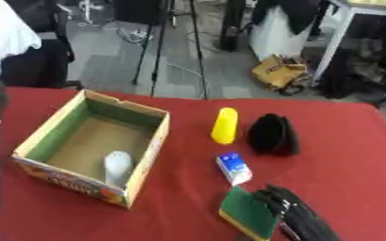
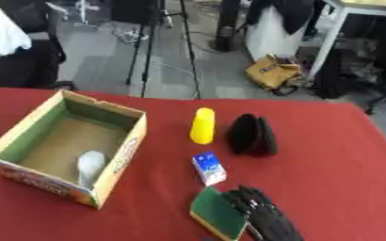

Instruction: Pick up objects on the table and place them in the box.

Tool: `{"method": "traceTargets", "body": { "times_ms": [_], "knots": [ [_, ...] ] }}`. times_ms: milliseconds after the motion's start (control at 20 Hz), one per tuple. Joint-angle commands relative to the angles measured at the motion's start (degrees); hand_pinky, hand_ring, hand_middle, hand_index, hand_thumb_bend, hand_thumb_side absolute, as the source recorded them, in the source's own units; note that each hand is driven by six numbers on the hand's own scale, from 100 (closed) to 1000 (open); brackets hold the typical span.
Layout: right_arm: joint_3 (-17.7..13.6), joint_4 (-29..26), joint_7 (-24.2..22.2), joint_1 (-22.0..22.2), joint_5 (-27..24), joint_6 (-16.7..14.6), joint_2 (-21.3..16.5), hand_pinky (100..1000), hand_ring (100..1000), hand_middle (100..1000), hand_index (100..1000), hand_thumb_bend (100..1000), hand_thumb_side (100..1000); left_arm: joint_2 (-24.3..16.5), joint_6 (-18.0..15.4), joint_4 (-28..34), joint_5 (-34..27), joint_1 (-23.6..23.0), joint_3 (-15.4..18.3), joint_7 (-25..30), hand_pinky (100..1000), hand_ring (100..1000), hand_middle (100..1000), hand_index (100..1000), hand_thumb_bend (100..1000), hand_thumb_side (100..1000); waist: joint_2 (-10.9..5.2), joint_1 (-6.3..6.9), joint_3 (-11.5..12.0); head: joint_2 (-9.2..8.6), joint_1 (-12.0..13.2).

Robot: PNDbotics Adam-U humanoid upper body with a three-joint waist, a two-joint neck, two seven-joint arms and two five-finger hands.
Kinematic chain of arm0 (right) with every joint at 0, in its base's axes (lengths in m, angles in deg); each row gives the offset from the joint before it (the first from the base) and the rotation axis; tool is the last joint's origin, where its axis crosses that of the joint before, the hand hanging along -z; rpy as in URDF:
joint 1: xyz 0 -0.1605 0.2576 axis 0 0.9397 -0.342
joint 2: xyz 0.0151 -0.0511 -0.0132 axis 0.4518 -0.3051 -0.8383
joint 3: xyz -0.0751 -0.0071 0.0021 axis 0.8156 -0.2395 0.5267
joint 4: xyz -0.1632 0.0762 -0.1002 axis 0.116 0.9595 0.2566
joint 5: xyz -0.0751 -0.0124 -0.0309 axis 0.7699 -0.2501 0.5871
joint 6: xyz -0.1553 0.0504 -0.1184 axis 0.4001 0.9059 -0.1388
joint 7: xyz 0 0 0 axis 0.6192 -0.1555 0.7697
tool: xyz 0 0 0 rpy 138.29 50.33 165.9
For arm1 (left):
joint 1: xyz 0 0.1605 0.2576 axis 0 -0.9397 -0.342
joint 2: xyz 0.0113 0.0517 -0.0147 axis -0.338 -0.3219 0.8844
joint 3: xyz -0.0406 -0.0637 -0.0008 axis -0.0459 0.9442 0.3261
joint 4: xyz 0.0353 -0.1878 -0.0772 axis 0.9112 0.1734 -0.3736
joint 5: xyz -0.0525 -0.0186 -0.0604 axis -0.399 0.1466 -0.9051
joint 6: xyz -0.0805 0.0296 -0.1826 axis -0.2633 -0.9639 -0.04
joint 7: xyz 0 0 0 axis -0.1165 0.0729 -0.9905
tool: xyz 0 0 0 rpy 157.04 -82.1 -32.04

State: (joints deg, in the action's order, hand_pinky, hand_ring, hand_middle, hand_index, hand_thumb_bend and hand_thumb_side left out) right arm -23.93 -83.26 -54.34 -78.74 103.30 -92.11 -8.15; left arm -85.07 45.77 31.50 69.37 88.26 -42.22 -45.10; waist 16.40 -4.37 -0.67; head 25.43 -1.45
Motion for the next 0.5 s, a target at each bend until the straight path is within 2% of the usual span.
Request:
{"method": "traceTargets", "body": {
  "times_ms": [50,500],
  "knots": [
    [-0.6,0.0,0.9,-0.6,1.1,0.7,-0.2,1000,1000,881,958,608,1000,-0.3,0.0,1.1,-0.1,0.3,-0.1,0.4,988,946,861,829,100,881,-0.65,0.43,-0.1,-0.77,-0.3],
    [-1.5,1.0,1.5,-1.0,1.8,2.0,-0.3,1000,1000,873,951,613,1000,-0.2,0.2,1.1,-0.2,0.3,-0.1,0.8,988,944,861,828,100,878,-0.58,0.6,-0.1,-0.9,-0.6]
  ]
}}
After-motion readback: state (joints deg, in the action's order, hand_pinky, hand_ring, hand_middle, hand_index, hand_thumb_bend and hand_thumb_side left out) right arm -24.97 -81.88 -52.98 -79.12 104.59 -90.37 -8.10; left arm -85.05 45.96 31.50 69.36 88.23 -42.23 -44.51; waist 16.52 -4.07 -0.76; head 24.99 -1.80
